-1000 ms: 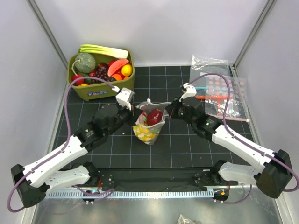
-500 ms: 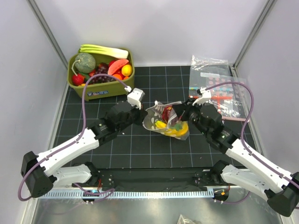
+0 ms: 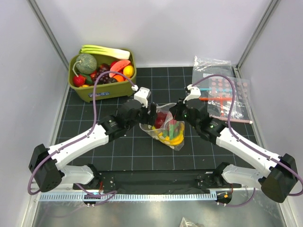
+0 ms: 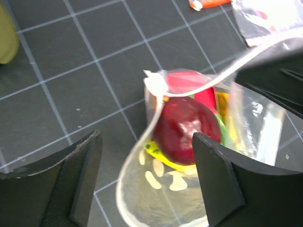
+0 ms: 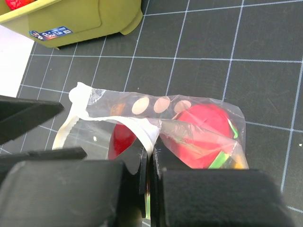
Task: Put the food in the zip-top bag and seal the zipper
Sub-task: Adjust the zipper food storage bag at the center of the board.
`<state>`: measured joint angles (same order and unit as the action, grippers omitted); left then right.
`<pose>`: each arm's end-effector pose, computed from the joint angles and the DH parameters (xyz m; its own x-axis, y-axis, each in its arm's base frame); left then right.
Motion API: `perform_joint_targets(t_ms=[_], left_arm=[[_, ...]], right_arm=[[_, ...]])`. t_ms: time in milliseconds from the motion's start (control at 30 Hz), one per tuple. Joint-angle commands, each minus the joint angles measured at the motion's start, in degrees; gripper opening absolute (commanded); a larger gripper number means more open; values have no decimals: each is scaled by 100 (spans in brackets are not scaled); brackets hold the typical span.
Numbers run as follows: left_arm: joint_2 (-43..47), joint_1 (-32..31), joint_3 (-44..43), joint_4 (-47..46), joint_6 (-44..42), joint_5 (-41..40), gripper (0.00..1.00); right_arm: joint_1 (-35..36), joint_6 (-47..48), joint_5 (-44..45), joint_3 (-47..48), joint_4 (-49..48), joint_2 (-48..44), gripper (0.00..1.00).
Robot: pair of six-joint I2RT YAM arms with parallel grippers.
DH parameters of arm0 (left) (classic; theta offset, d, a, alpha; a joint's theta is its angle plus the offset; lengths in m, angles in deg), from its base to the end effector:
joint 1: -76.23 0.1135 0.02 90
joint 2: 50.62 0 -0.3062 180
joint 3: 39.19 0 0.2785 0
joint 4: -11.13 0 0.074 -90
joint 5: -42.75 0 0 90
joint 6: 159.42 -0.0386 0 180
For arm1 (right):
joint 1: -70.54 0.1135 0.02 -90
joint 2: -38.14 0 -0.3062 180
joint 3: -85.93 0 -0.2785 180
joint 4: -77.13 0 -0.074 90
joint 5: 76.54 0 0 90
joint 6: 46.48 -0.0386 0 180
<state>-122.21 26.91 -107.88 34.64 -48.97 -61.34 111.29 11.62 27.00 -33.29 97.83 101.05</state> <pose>0.2035 -0.2223 0.3404 -0.4790 0.0374 -0.8770 0.4547 0.8652 -0.2115 0.2041 0.1640 0.3325 -0.4985 0.2486 -0.8305 -0.2447 0.8787 0.4099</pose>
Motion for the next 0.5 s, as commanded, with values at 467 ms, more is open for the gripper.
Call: perform_joint_targets(t_ms=[467], left_arm=[[726, 1020, 71, -79, 995, -1229, 100]], right_arm=[[-6, -124, 597, 132, -175, -289, 4]])
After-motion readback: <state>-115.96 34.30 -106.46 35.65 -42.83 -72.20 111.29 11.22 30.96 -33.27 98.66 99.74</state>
